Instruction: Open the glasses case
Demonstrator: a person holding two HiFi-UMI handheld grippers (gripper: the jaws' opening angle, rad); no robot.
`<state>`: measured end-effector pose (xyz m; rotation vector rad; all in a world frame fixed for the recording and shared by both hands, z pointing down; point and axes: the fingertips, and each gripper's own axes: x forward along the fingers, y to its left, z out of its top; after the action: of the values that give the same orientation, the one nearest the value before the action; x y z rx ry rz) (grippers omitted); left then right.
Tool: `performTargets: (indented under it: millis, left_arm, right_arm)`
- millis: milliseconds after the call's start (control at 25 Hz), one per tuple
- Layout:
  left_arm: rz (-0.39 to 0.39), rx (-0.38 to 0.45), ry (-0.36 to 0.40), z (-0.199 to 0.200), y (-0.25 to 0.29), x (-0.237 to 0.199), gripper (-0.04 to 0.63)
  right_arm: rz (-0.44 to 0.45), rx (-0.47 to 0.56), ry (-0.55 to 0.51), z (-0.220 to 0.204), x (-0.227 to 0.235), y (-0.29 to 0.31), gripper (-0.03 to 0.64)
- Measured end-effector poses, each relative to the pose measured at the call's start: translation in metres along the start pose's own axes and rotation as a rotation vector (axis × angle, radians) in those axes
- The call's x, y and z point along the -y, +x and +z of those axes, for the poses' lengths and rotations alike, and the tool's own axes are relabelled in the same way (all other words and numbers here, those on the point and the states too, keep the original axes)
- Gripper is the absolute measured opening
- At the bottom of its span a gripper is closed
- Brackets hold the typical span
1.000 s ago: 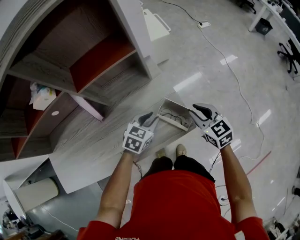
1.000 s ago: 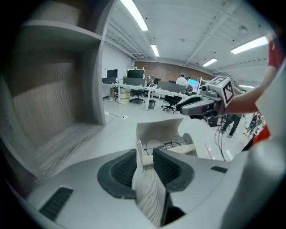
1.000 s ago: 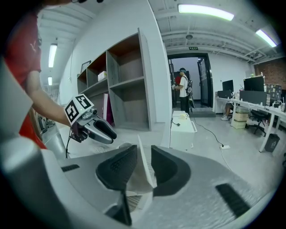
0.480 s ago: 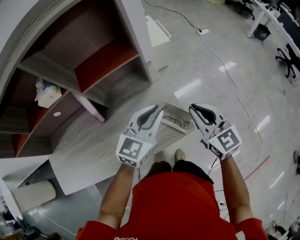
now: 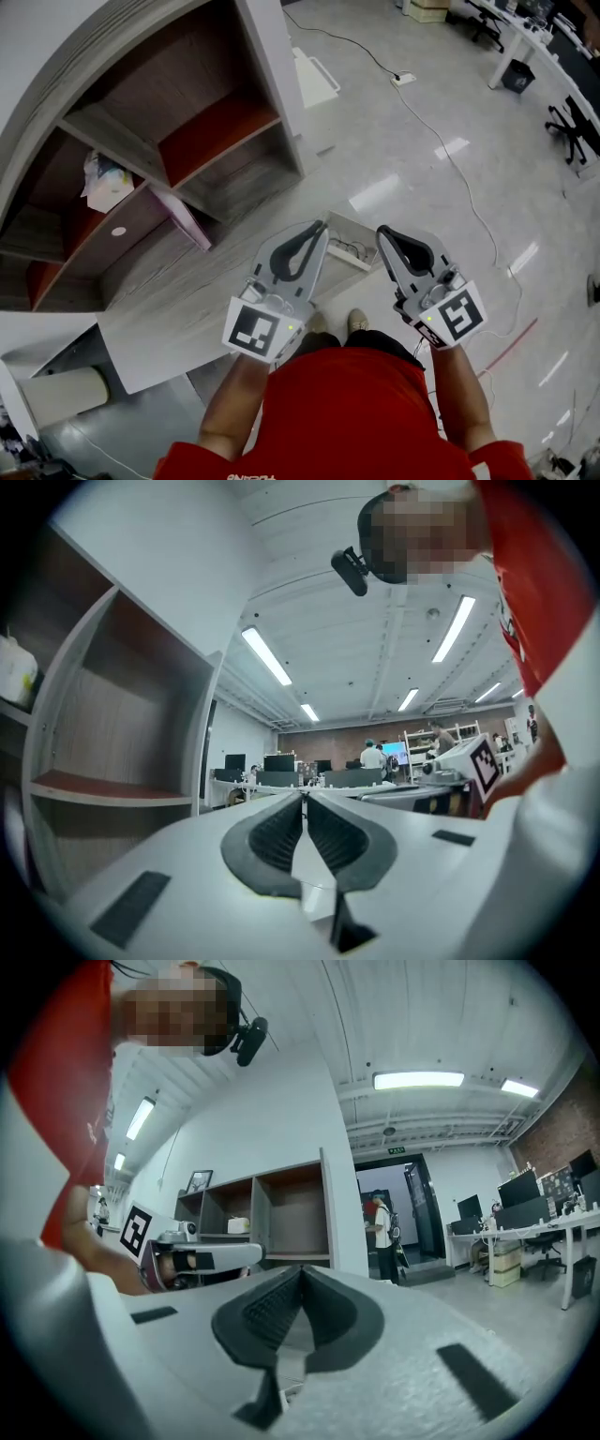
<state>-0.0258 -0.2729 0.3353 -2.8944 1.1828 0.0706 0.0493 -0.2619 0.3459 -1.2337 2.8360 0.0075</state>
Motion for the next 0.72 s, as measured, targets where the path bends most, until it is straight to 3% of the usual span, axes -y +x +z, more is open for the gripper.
performTargets:
  millis: [320, 720]
  left_arm:
    - [0.031, 0.047, 0.015, 0.012, -0.020, 0.006, 0.009]
    - [0.033, 0.061, 0.022, 0.016, -0.031, 0.011, 0.009]
  right_arm:
    - [-0.009, 0.058, 0.041, 0.014, -0.026, -0.012, 0.005]
    - [-0.008, 0.046, 0.034, 0.014, -0.040, -0.016, 0.003]
